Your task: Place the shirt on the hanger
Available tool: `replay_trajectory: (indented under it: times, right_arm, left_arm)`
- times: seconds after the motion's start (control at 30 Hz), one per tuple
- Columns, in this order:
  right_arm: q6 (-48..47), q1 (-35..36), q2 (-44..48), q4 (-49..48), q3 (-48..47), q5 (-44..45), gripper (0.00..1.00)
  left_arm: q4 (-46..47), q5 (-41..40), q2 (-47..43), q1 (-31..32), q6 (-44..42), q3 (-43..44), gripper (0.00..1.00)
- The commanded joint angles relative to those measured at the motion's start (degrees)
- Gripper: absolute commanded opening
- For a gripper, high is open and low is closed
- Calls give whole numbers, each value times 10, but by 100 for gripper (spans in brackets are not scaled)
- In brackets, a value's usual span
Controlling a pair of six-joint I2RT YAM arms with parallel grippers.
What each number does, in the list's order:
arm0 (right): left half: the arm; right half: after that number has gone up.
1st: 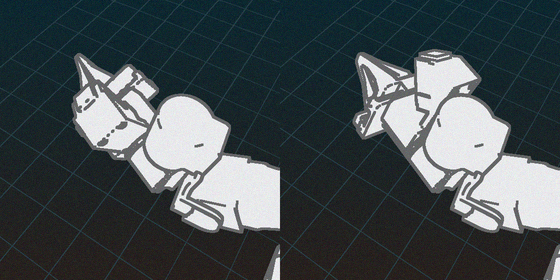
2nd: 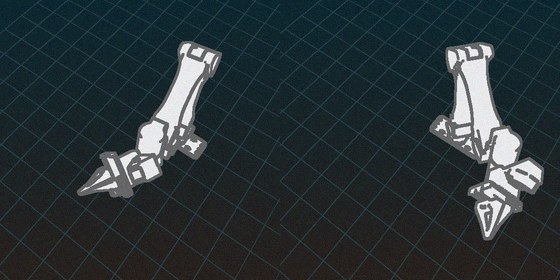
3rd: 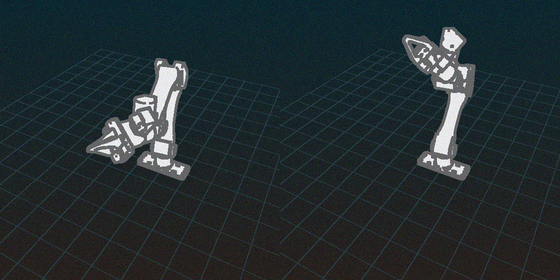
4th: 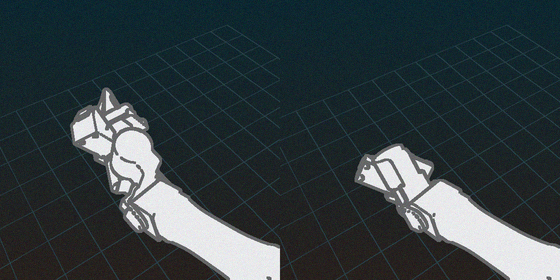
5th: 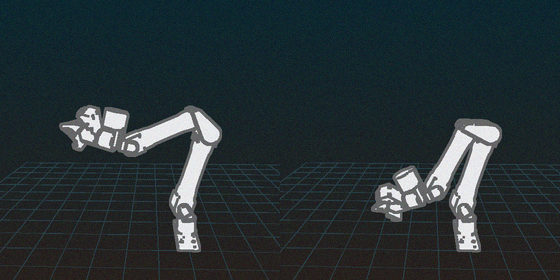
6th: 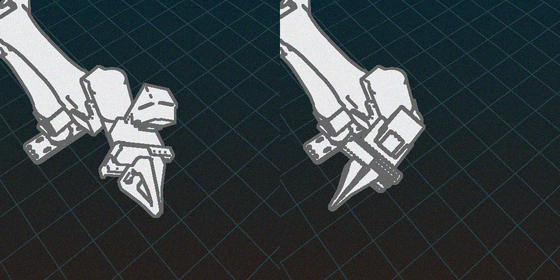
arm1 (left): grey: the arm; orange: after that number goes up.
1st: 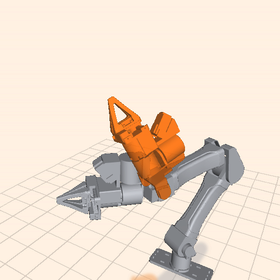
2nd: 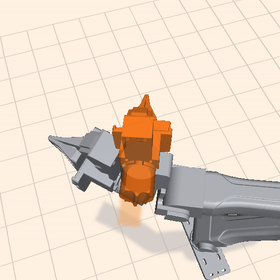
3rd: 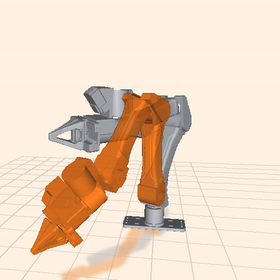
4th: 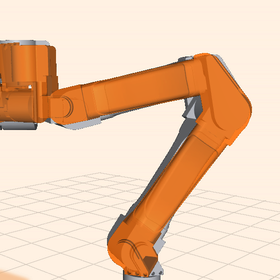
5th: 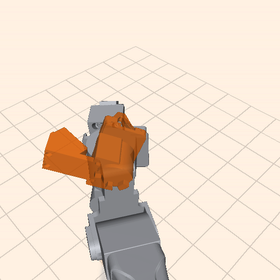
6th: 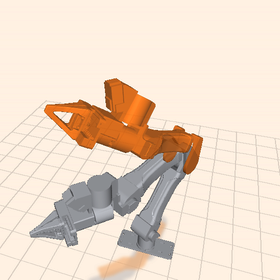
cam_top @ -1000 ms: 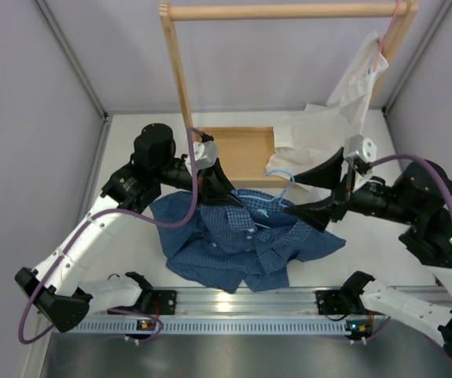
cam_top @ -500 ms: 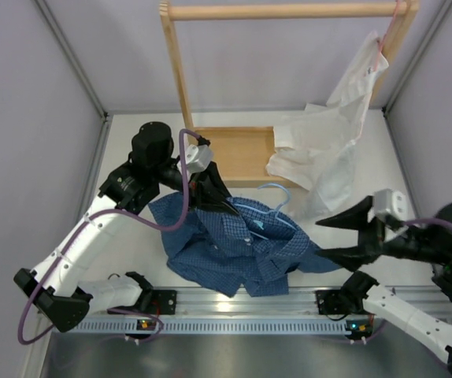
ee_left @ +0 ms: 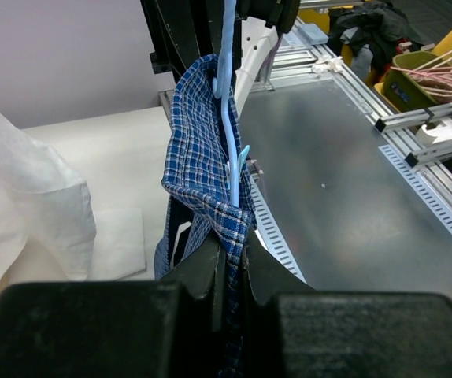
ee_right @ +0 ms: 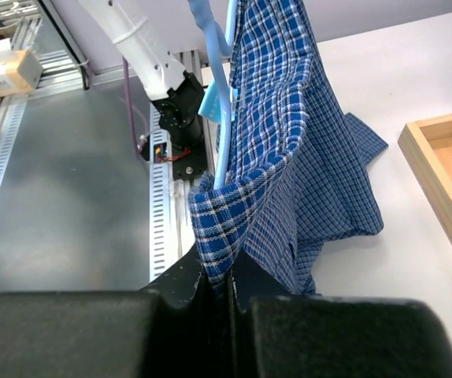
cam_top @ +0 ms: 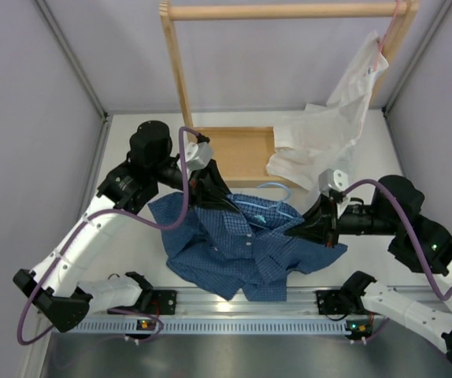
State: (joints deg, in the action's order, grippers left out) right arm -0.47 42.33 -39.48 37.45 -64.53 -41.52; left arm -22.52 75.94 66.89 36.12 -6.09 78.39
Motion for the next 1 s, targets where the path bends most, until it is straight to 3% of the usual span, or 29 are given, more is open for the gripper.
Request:
replay_trajectory:
  times: [0.0,0.13,0.2,0.23,0.27,0.3,0.33,0.37,0.43,0.57,0.6,0.7,0.97]
  right_arm:
    - [-6,7,-2,-53,-13,28,0]
    - [-6,6,31,-62,-9,74,0]
    - [-2,6,41,-68,-12,105,0]
    - [-1,6,48,-68,-16,114,0]
    - [0,6,51,-68,-23,135,0]
    - [0,6,54,-63,-28,144,0]
    - [0,6,55,-62,-33,155,0]
    - [0,6,56,-60,-43,175,0]
    - [0,5,50,-55,-59,198,0]
    - [26,6,23,-52,-94,273,0]
    - [34,6,15,-53,-104,287,0]
    - [53,6,-25,-58,-165,353,0]
    - [10,5,-182,-84,-420,496,0]
  left_arm:
    - [15,-12,-17,3,-1,31,0]
    - [16,-99,-24,2,13,40,0]
    - [20,-147,-29,3,33,48,13]
    - [29,-173,-31,2,41,48,23]
    - [34,-235,-33,2,55,50,56]
    - [43,-272,-41,2,79,50,69]
    - [45,-311,-46,2,79,52,90]
    - [46,-389,-50,2,93,55,98]
    - [44,-468,-69,2,113,69,98]
    - [19,-733,-116,2,168,91,98]
    - [5,-860,-139,2,179,95,98]
    - [-36,-981,-201,2,190,76,98]
    - [-100,-952,-377,2,194,-119,98]
